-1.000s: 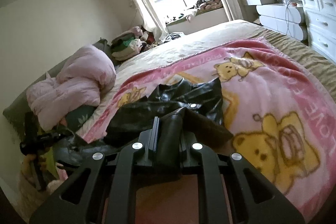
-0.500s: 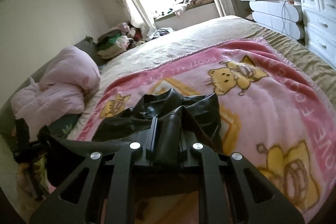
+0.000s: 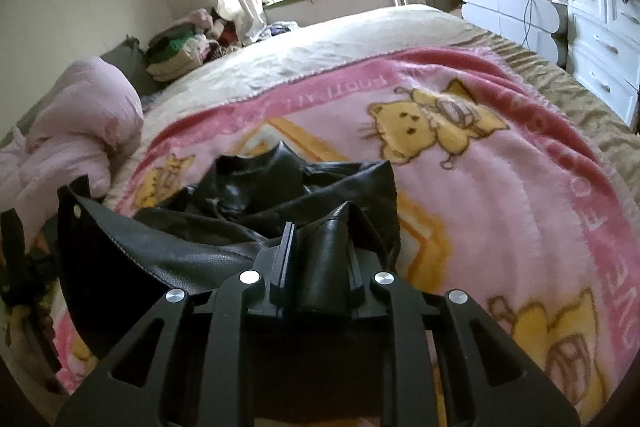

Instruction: Fold large clothes

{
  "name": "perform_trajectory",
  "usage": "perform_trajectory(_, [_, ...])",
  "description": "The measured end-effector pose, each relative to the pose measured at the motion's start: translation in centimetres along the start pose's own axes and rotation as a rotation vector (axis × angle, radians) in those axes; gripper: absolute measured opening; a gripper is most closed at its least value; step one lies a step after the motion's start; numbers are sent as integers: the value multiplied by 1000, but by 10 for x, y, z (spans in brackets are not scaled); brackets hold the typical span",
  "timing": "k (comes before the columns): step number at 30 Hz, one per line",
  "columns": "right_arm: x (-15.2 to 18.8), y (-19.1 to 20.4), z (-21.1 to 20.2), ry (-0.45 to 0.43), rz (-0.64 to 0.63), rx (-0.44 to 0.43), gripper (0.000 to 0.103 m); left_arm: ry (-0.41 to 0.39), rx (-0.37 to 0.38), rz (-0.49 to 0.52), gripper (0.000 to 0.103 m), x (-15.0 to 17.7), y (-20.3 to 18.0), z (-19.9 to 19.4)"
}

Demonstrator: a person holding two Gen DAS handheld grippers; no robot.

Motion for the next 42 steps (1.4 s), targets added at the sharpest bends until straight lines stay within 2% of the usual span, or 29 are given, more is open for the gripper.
perform_trajectory(2, [1, 0, 14, 14, -10, 17, 22, 9, -27, 5, 14, -3, 7, 9])
perform_trajectory(5, [-1, -3, 30, 30, 15, 16, 32, 8, -37, -3, 19, -9, 16, 14])
perform_trajectory(7, [-2, -7, 37, 32, 45, 15, 48, 15, -29, -2, 23, -12, 19, 18])
perform_trajectory(8, [-3, -9, 37, 25, 58, 17, 63, 18, -17, 4, 26, -13, 19, 18])
perform_trajectory(9, [-4, -11, 37, 14, 77, 9, 67, 14, -9, 9, 27, -13, 18, 17])
perform_trajectory(10, [-4, -13, 35, 7, 91, -2, 67, 10, 1, 11, 27, -15, 17, 15])
perform_trajectory(13, [-9, -23, 31, -17, 134, -28, 73, -39, 59, -11, 38, -22, 19, 1])
perform_trajectory(14, [-12, -28, 28, -32, 143, -32, 73, -68, 39, 1, 49, -25, 20, -6])
perform_trajectory(16, [-15, -34, 23, -55, 149, -41, 75, -115, 8, 35, 52, -31, 20, -17])
perform_trajectory(18, [-17, -36, 21, -64, 140, -42, 78, -131, 19, 37, 59, -34, 22, -24])
perform_trajectory(21, [-16, -30, 23, -55, 69, -45, 81, -87, 17, 44, 66, -32, 28, -14])
perform_trajectory(27, [-8, 1, 59, 14, -149, 46, 81, 43, -80, 159, 67, -13, 25, 30])
perform_trajectory(28, [-6, 6, 65, 23, -171, 54, 81, 52, -107, 184, 67, -11, 23, 35])
perform_trajectory(30, [-4, 12, 76, 40, -192, 42, 68, 65, -142, 245, 66, -6, 19, 42])
perform_trajectory(31, [-3, 13, 80, 43, -198, 55, 61, 73, -159, 271, 60, -4, 18, 44])
perform_trajectory(33, [-1, 12, 85, 29, -215, 104, 27, 73, -189, 297, 27, -2, 17, 48])
perform_trajectory(34, [-2, 8, 84, 15, -207, 117, 19, 59, -217, 301, 16, -4, 18, 47])
perform_trajectory(35, [-3, 5, 82, 7, -195, 113, 14, 37, -223, 289, 11, -7, 19, 42])
perform_trajectory(37, [-11, -8, 70, -28, -118, 76, 11, -24, -188, 263, 8, -17, 14, 26])
perform_trajectory(39, [-21, -14, 59, -55, -60, 25, 10, -73, -159, 286, 7, -30, 3, 14])
perform_trajectory(42, [-37, -13, 46, -119, -60, 34, 8, -122, -160, 322, 4, -45, -11, 8])
Point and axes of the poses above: each gripper's, at about its wrist camera, not at the fingertips, and z roughly the way its jaws point, y to its left, x to its underside, the point moved 5 cm from there along z, roughly the way its jaws point, and after that the axes turned 15 degrees about x, right-handed, at the moved point
